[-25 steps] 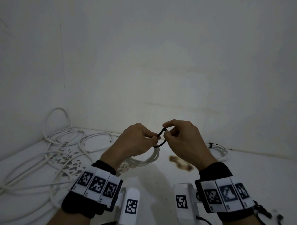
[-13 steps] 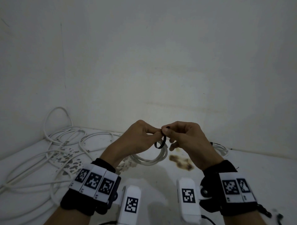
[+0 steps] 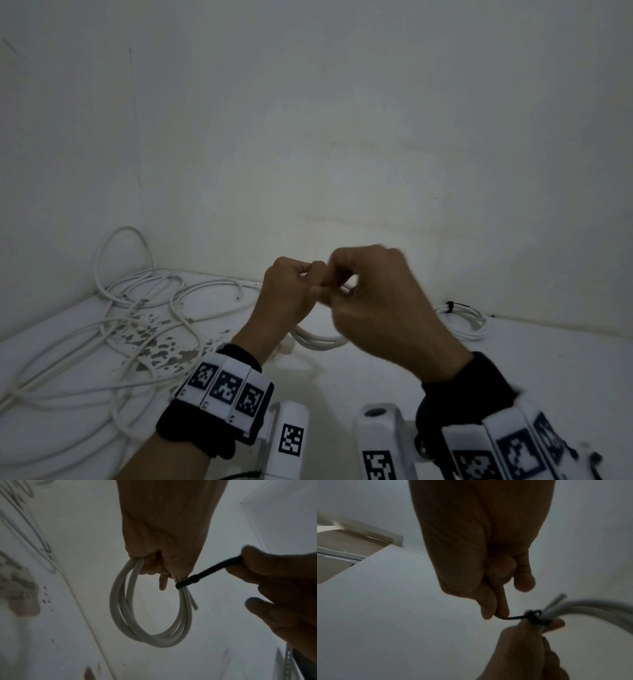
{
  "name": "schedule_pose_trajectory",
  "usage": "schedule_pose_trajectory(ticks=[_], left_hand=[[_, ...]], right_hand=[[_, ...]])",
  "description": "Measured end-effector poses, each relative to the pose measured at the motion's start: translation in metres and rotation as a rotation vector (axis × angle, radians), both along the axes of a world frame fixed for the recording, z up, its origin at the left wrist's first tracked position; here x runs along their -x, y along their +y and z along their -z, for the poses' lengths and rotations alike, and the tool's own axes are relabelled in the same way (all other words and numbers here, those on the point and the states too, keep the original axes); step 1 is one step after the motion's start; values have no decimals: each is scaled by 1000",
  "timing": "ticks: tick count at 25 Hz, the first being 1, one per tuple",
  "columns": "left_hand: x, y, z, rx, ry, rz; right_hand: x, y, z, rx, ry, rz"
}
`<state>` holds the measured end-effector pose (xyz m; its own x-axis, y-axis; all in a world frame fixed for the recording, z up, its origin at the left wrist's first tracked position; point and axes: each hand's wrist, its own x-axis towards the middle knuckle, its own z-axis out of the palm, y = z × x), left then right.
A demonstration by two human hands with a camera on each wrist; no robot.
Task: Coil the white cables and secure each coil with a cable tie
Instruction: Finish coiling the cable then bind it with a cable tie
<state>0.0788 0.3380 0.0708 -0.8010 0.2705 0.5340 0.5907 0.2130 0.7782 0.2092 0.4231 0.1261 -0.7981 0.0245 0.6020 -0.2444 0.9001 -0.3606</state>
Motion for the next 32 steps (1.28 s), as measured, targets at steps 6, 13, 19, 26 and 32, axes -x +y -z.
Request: schedule_pose_trajectory(ticks=[6, 13, 19, 26, 32], left_hand=[[-8, 1, -4, -39, 28, 7], [-11, 10, 1, -12, 51, 93], [-10, 5, -4, -95, -358, 205], [-6, 1, -6, -355, -865, 400], [1, 5, 5, -426, -1006, 503]], right_hand=[[-7, 20, -12, 434, 163, -22], [-4, 39, -11, 647, 361, 70], [-8, 33, -19, 643, 216, -89], [3, 56, 16, 331, -413, 75], [12, 72, 50, 917, -392, 16]])
